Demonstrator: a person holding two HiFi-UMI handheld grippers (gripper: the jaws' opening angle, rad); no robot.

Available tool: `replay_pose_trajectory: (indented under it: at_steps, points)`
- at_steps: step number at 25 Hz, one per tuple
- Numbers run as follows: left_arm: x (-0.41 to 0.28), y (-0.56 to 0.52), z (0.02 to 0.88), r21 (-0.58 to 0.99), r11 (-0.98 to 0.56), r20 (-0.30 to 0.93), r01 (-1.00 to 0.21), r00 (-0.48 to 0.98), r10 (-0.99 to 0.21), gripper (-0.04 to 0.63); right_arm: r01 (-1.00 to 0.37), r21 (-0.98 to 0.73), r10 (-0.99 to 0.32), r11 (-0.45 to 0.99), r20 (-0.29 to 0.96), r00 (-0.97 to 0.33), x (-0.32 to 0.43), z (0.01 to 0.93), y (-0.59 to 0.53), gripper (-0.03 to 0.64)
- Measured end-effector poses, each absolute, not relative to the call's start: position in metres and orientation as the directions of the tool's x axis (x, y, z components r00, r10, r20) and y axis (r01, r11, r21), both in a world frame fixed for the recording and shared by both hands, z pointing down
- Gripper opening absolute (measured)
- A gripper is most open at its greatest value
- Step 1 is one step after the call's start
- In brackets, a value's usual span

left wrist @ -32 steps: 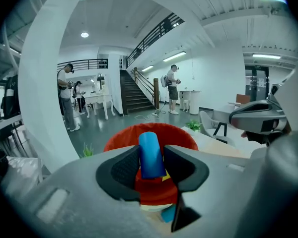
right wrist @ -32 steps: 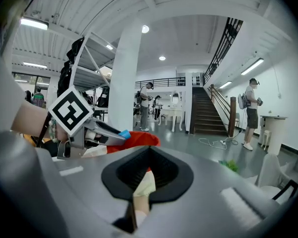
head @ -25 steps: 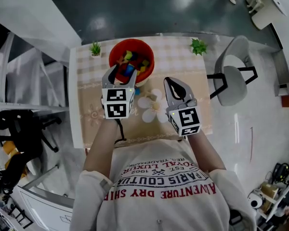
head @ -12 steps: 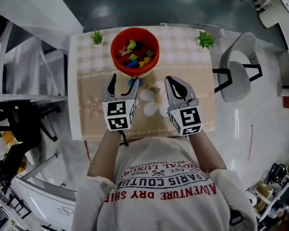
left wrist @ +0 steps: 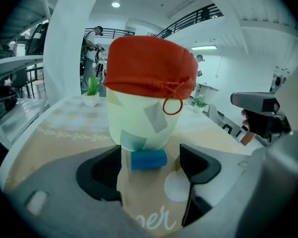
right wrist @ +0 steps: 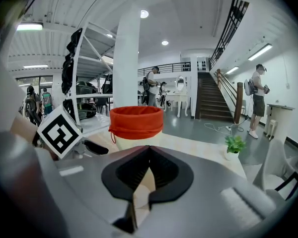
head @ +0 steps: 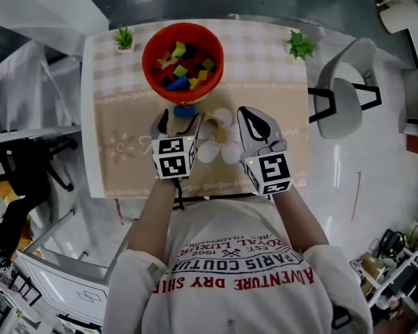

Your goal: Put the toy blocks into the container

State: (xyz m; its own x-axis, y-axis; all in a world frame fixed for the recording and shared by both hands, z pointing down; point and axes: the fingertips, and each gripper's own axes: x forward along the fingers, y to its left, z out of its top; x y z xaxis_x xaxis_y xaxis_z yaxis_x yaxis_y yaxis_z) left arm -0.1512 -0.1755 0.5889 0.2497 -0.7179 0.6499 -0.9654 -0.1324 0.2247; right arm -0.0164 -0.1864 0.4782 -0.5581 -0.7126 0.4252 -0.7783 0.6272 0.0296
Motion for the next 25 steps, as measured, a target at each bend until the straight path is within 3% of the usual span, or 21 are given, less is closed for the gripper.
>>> replay_pose_trajectory:
  at_steps: [10, 16, 25]
  points:
    - [-0.148, -0.185, 0.626, 0.202, -0.072, 0.719, -0.977, 0.198, -0.666, 0.371, -0.759, 0.001, -0.679, 0.651, 0.449, -0.581, -0.01, 0.503, -0.2, 0.002]
    - [-0.151, -0.183, 0.632, 0.143, -0.08, 0.735, -0.987, 0.16, -0.659, 0.308, -0.762, -0.022, -0.673, 0.648, 0.453, -0.585, -0.003, 0.508, -0.206, 0.002]
    - [-0.156, -0.175, 0.611, 0.16, -0.104, 0.718, -0.982, 0.188, -0.67, 0.307, -0.757, 0.005, -0.682, 0.653, 0.439, -0.585, -0.002, 0.497, -0.202, 0.002]
